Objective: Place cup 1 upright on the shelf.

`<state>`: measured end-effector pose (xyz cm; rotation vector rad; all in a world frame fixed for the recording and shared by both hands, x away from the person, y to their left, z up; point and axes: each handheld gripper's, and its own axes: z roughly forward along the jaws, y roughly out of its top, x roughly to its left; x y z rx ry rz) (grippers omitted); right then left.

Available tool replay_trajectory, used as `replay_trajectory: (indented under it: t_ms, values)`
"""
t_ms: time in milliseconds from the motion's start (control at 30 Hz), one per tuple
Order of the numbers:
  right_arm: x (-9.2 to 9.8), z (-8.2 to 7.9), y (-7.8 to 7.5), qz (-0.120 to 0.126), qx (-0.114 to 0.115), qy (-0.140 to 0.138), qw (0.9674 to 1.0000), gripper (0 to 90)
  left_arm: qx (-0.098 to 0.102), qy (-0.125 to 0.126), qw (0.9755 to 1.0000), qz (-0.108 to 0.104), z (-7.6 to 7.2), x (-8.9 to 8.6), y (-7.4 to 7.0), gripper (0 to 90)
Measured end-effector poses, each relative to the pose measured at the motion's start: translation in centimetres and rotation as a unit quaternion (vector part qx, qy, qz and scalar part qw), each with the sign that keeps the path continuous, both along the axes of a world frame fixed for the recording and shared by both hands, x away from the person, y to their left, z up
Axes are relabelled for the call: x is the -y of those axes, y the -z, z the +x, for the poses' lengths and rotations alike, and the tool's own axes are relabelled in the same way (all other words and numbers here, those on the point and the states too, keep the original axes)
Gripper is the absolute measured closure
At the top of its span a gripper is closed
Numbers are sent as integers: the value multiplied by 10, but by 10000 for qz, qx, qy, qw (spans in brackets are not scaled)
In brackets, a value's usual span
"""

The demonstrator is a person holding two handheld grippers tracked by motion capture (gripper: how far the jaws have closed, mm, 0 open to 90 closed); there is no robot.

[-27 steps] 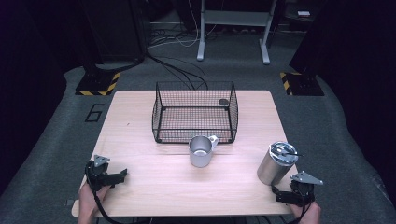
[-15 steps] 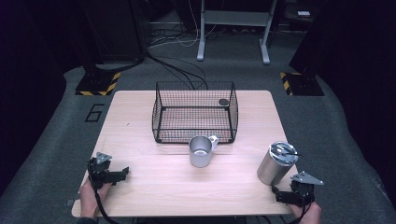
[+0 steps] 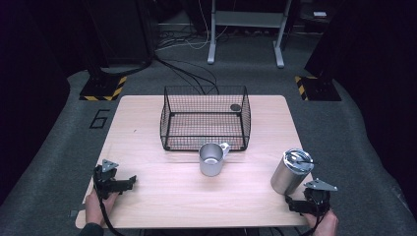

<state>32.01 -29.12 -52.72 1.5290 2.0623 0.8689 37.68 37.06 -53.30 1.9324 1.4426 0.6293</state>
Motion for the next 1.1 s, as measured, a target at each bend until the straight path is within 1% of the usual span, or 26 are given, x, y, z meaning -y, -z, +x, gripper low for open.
replay_trajectory:
  t_ms: [67, 133, 167, 200, 267, 300, 333, 367, 467, 500, 567, 600, 700, 767, 800, 867, 933, 967, 1000, 1033, 1067, 1100]
  values:
    - [-1, -1, -2, -55, 25, -80, 9999, 0, 0, 5, 10000, 1, 0, 0, 0, 2]
    - [-5, -2, -5, 7, 44, -103, 9999, 0, 1, 6, 10000, 1, 0, 0, 0, 2]
    - [-6, -3, -6, -75, 33, -172, 9998, 0, -2, 10, 10000, 2, 0, 0, 0, 2]
    - [-7, -3, -9, -41, 47, -189, 9998, 0, 1, 5, 10000, -1, 0, 0, 0, 2]
    - [-8, -5, -12, -57, 116, -231, 9996, 0, 1, 5, 10000, -1, 0, 0, 0, 2]
    - [-8, -7, -15, -34, 112, -231, 9997, 0, 1, 6, 10000, -1, 0, 0, 0, 2]
    - [-9, -8, -17, 61, 166, -227, 9996, 0, 3, 4, 10000, -3, 0, 0, 0, 2]
    - [-8, -9, -20, -20, 162, -279, 9995, 0, 3, 3, 10000, -4, 0, 0, 0, 2]
    - [-8, -12, -30, 86, 275, -232, 9993, 0, -2, 9, 10000, 2, 0, 0, 0, 2]
    - [-7, -11, -32, 68, 310, -255, 9992, 0, 0, 9, 10000, 0, 0, 0, 0, 2]
    - [-6, -12, -39, 135, 386, -192, 9990, 0, 0, 9, 10000, 0, 0, 0, 0, 2]
    - [-5, -13, -44, 213, 481, -167, 9985, 0, -1, 8, 10000, 2, 0, 0, 0, 2]
    - [-4, -15, -52, 284, 614, -104, 9977, 13, 0, 5, 10000, 1, 0, 0, 0, 2]
    - [-4, -16, -58, 374, 717, -124, 9967, 19, 1, 6, 10000, 0, 0, 0, 0, 2]
    - [-4, -17, -61, 357, 780, -175, 9962, 19, -2, 10, 10000, 3, 0, 0, 0, 2]
    - [-4, -18, -68, 364, 848, -182, 9956, 11, -2, 7, 10000, 2, 0, 0, 0, 2]
    - [-3, -18, -75, 464, 939, -217, 9943, 0, -1, 3, 10000, 0, 0, 0, 0, 2]
    - [-3, -17, -78, 456, 1001, -254, 9936, 0, 0, 1, 10000, -1, 0, 0, 0, 2]
    - [-4, -17, -83, 499, 1065, -265, 9927, 0, 1, 1, 10000, -1, 0, 0, 0, 2]
    - [-4, -17, -86, 562, 1136, -334, 9914, 0, 0, 2, 10000, 0, 0, 0, 0, 2]
    - [-5, -16, -89, 592, 1193, -330, 9905, 0, 0, 2, 10000, 0, 0, 0, 0, 2]
    - [-6, -15, -92, 641, 1223, -374, 9897, 0, 0, 2, 10000, -1, 0, 0, 0, 2]
